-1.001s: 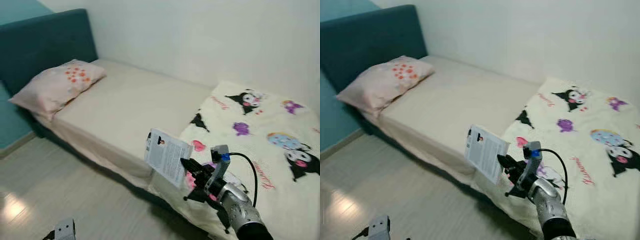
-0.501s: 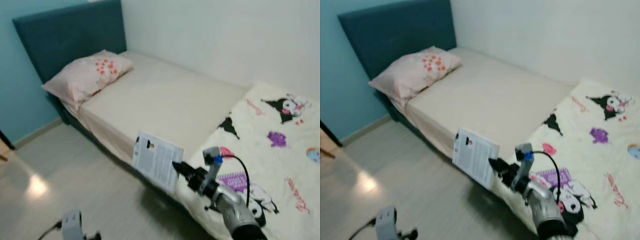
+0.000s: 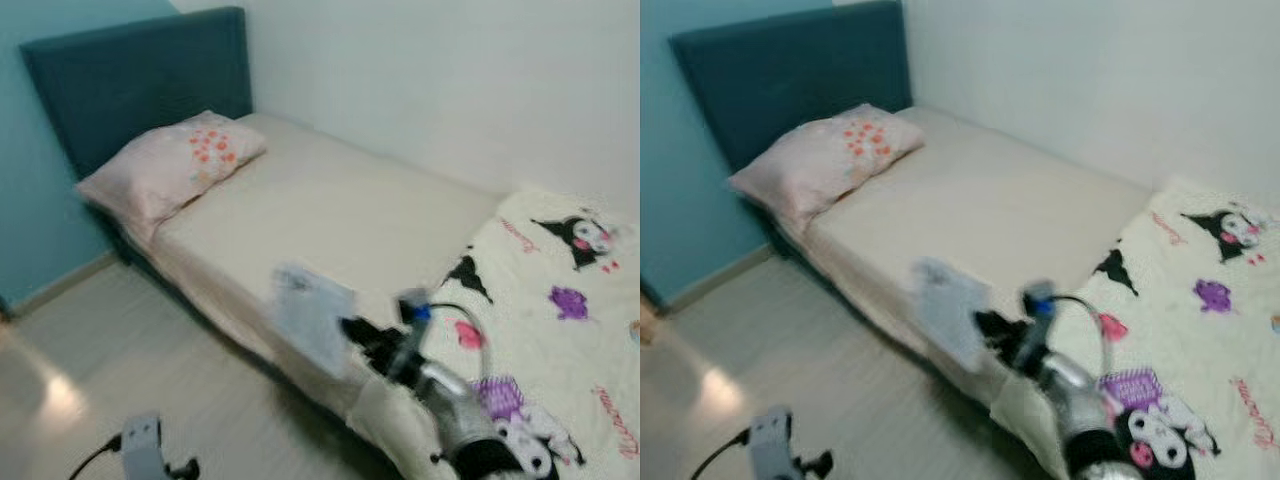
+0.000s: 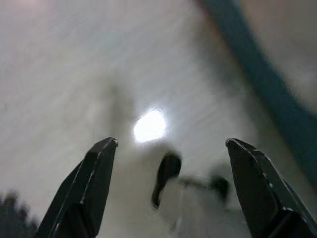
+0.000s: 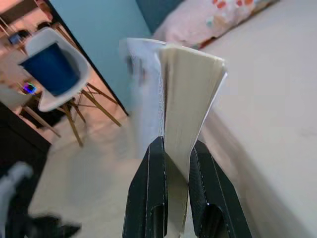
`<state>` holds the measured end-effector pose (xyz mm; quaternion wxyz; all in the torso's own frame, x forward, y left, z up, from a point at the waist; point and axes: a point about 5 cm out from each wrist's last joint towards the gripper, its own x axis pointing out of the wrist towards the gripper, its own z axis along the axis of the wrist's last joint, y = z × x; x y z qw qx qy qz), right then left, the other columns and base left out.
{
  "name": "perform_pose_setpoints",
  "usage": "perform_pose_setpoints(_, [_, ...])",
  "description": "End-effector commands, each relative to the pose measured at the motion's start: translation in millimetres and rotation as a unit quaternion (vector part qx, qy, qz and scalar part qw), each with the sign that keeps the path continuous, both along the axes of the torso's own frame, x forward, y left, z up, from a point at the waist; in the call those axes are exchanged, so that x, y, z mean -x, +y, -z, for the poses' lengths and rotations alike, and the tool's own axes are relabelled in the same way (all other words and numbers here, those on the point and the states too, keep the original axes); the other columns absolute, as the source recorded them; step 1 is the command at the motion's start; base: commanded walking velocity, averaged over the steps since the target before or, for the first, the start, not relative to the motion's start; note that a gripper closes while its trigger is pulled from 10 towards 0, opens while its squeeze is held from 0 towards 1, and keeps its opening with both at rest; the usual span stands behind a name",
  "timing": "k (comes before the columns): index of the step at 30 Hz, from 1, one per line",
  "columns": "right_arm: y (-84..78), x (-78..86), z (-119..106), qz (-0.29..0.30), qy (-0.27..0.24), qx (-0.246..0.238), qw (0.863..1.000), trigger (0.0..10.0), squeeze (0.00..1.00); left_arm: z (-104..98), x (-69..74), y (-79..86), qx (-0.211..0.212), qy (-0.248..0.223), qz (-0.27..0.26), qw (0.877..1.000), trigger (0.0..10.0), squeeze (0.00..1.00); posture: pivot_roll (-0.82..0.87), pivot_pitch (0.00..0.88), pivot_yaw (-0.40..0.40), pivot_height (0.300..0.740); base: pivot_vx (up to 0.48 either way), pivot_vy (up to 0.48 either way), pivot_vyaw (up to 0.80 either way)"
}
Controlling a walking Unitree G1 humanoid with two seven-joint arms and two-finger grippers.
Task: Clean up the room
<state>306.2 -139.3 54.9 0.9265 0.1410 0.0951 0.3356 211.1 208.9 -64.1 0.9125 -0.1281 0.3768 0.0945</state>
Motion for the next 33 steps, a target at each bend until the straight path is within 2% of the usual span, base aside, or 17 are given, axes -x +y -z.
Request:
perform_pose_setpoints(1, [-11.2,-2.7,-1.7,0.032,-0.005,0.0,0.999,10.0,0.0,7.8,12.3,-2.6,0.003,0.023,0.004,1.0,10.0,0.0,-0.04,0.045,-0.013,0.74,0.48,0.0,0.0])
perform_pose_setpoints(11, [-12.3,-4.3,-7.0,0.029,-0.02,-0.005,0.999,10.0,0.0,7.9,12.3,-3.8,0.003,0.023,0.006,1.0,10.0,0.0,-0.04,0.046,-0.013,0.74,0.48,0.0,0.0])
perform_pose_setpoints(12, [-10.7,-3.6,-9.7,0.016,-0.033,0.002,0.999,10.0,0.0,8.0,12.2,-4.3,0.003,0.023,0.007,1.0,10.0,0.0,-0.04,0.047,-0.015,0.74,0.48,0.0,0.8])
perform_pose_setpoints(24, [-3.9,-0.7,-10.5,-0.017,-0.039,0.005,0.999,10.0,0.0,8.3,12.5,-5.1,0.002,0.024,0.011,1.0,10.0,0.0,-0.04,0.044,-0.013,0.74,0.48,0.0,0.8])
perform_pose_setpoints(31, [-6.2,-3.3,-11.0,-0.004,-0.038,0.014,0.999,10.0,0.0,8.1,12.4,-4.7,0.0,0.024,0.013,1.0,10.0,0.0,-0.04,0.037,-0.012,0.74,0.48,0.0,0.72])
perform_pose_setpoints(33, [-12.7,-8.1,-11.5,0.031,-0.03,0.012,0.999,10.0,0.0,7.8,11.7,-5.0,0.0,0.024,0.015,1.0,10.0,0.0,-0.04,0.034,-0.012,0.74,0.48,0.0,0.0])
